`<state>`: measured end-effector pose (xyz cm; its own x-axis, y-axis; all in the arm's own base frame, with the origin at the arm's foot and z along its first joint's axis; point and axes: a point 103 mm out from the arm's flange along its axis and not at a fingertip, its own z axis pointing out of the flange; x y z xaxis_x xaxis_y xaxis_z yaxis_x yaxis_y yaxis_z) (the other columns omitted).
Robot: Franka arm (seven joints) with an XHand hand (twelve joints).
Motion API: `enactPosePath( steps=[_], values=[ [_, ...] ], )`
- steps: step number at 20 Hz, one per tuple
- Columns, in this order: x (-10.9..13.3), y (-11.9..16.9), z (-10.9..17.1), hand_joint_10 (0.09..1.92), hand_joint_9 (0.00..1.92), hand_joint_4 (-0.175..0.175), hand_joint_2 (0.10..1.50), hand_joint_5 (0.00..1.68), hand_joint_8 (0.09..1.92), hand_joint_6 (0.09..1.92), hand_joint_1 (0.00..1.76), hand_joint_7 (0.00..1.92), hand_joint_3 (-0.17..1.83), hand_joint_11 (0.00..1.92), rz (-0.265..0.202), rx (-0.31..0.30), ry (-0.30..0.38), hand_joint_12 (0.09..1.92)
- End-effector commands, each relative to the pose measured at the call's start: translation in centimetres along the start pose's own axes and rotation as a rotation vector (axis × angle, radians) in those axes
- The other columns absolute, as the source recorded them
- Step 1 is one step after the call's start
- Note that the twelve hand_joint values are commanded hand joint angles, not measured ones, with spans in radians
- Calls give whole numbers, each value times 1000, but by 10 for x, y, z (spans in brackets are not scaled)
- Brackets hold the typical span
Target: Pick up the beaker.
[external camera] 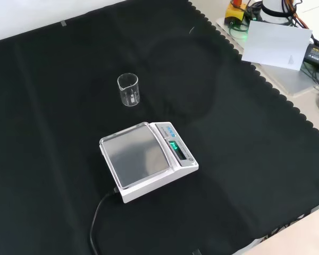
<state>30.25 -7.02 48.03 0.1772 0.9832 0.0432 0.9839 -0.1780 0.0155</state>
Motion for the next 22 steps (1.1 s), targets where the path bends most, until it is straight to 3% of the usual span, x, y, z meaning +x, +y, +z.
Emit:
enactPosePath(
  steps=[1,14,22],
  values=[
    [-2,45,71,926,296,0,608,230,767,87,768,137,326,68,-11,110,2,1533],
    [31,64,120,924,282,14,601,189,748,87,785,104,320,59,-56,172,-29,1537],
    [61,82,161,924,266,20,599,166,742,87,788,93,318,47,-107,226,-55,1540]
  ],
)
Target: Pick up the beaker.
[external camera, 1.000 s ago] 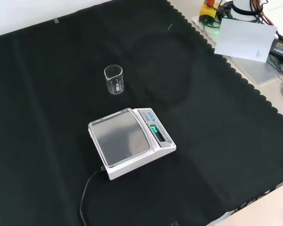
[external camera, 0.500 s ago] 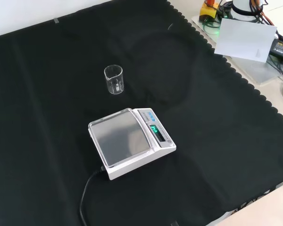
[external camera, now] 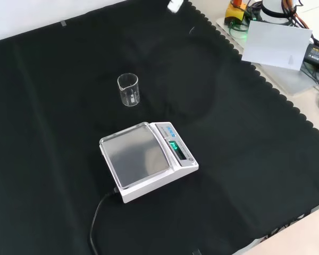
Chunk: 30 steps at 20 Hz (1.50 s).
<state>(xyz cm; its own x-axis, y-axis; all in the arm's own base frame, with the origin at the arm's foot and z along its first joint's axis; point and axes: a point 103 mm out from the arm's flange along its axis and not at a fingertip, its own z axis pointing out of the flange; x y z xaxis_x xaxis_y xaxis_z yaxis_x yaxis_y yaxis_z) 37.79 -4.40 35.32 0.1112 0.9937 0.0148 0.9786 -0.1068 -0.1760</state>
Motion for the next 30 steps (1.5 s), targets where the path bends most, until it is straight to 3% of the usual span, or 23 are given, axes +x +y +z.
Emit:
enactPosePath(
  steps=[1,16,24,30],
  values=[
    [30,26,31,925,265,20,599,163,742,87,789,92,317,45,-43,40,-24,1541],
    [69,72,88,931,241,27,585,136,734,87,802,74,304,19,-94,114,-60,1549],
    [68,92,115,936,234,29,584,133,734,87,801,71,300,13,-116,145,-79,1553],
    [45,112,130,939,228,30,586,133,734,87,800,70,298,9,-89,171,-59,1555]
  ],
)
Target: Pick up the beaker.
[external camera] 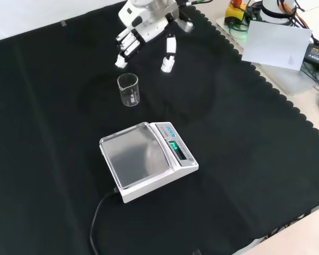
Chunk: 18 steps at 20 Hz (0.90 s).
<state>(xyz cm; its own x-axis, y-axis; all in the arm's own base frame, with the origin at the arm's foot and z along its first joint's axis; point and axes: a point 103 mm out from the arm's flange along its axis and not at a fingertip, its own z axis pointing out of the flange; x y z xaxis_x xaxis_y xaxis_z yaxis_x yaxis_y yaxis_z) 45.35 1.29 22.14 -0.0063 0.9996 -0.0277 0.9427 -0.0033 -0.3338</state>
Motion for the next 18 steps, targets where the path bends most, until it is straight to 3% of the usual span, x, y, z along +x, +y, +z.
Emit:
enactPosePath(
  steps=[1,9,18],
  values=[
    [-24,23,12,939,227,30,586,132,734,87,800,69,297,9,18,14,16,1555],
    [-52,36,32,941,214,32,587,128,733,87,799,67,294,7,44,44,37,1557],
    [-39,44,57,944,204,36,564,116,730,87,764,58,278,1,21,84,20,1558]
  ],
)
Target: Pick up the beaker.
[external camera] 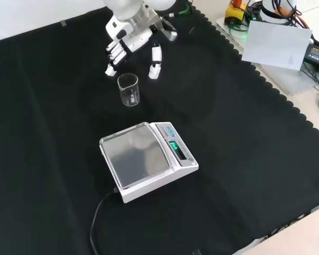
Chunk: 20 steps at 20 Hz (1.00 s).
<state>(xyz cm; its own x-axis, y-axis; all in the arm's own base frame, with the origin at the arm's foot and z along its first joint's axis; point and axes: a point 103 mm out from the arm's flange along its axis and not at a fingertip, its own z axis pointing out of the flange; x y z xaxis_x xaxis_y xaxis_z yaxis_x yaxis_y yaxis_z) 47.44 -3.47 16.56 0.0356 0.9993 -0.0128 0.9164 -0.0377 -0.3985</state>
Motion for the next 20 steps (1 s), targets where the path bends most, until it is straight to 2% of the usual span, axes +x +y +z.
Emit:
enactPosePath(
  steps=[1,7,20],
  values=[
    [10,7,12,944,202,36,562,114,730,87,761,55,275,0,-16,17,-11,1559],
    [20,12,19,949,200,38,560,107,728,87,762,49,266,0,-25,18,-15,1560],
    [26,26,33,932,255,34,584,168,733,87,849,85,278,43,-13,31,-28,1549]
  ],
)
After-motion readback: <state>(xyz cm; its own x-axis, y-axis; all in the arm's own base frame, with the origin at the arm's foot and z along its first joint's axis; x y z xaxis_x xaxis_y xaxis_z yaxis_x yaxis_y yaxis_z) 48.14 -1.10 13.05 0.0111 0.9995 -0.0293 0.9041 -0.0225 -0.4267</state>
